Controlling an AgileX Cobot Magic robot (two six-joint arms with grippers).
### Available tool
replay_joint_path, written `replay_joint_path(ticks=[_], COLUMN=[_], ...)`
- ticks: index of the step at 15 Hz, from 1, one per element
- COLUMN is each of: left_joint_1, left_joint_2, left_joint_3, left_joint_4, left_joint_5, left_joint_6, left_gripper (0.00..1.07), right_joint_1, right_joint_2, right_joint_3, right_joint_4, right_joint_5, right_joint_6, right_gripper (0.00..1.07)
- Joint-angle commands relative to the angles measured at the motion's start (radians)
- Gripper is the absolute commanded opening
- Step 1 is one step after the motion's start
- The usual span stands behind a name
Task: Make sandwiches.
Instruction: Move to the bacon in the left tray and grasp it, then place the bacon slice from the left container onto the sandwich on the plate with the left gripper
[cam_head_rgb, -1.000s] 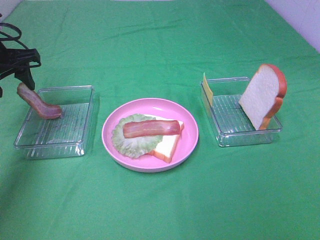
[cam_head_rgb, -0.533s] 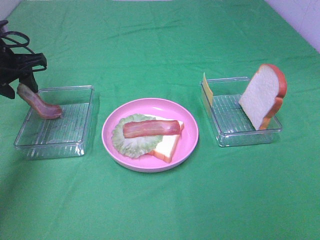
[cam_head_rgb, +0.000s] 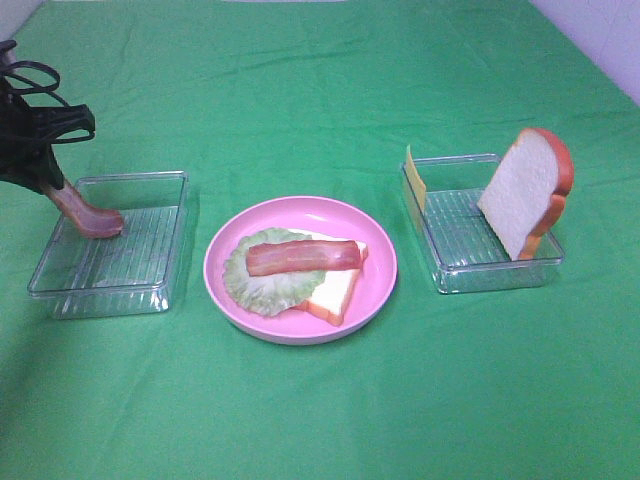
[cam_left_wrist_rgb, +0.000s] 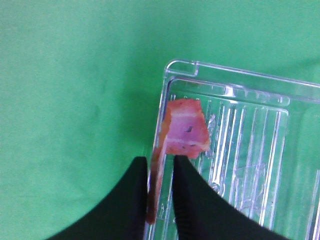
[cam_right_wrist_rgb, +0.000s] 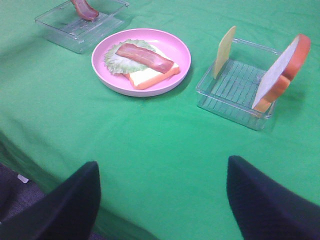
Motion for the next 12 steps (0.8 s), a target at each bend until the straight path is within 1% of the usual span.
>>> replay_joint_path(ticks=[1,2,4,5,7,8,9,11,12], left_joint_1=[0.001,0.001,0.001,0.001,0.001,0.001,-0.002,-0.015,-0.039], left_joint_2=[-0.001,-0.001,-0.001,-0.009,-0.037,-0.063,-0.115,-0.156,-0.158], left_joint_3=[-0.005,-0.005,-0.005,-0.005,-0.005,-0.012,-0.025,-0.025,-0.025], left_joint_4=[-0.018,-0.018,-0.018,-0.063,-0.123,-0.169,-0.264,-0.408,-0.481], left_joint_5=[-0.010,-0.008,-0.008,-0.005,-0.012,-0.013,-0.003,0.031,0.054], left_joint_6=[-0.008,-0.008,-0.008,-0.007,0.025,0.065,0.144,0.268,0.319], left_gripper=[0.03,0.00,0.00,0.00,0.00,0.00,0.00,0.00,0.00], right_joint_1=[0.000,0.000,0.000,0.000,0.000,0.000,0.000,0.000,0.000], right_joint_2=[-0.007,-0.007,-0.007,-0.007,-0.007,-0.007,-0.007,-0.007,-0.007], right_joint_3=[0.003,0.003,0.003,0.003,0.003,0.003,0.003,0.003,0.003], right_joint_4=[-0.004,-0.004,-0.004,-0.004,-0.004,-0.004,-0.004,-0.004,-0.004], right_joint_5=[0.004,0.004,0.004,0.004,0.004,0.004,0.004,0.004,0.004], right_joint_6=[-0.007,-0.007,-0.007,-0.007,-0.007,-0.007,-0.007,-0.007,-0.007], right_gripper=[0.69,0.69,0.69,0.69,0.69,0.69,0.69,0.69,0.69])
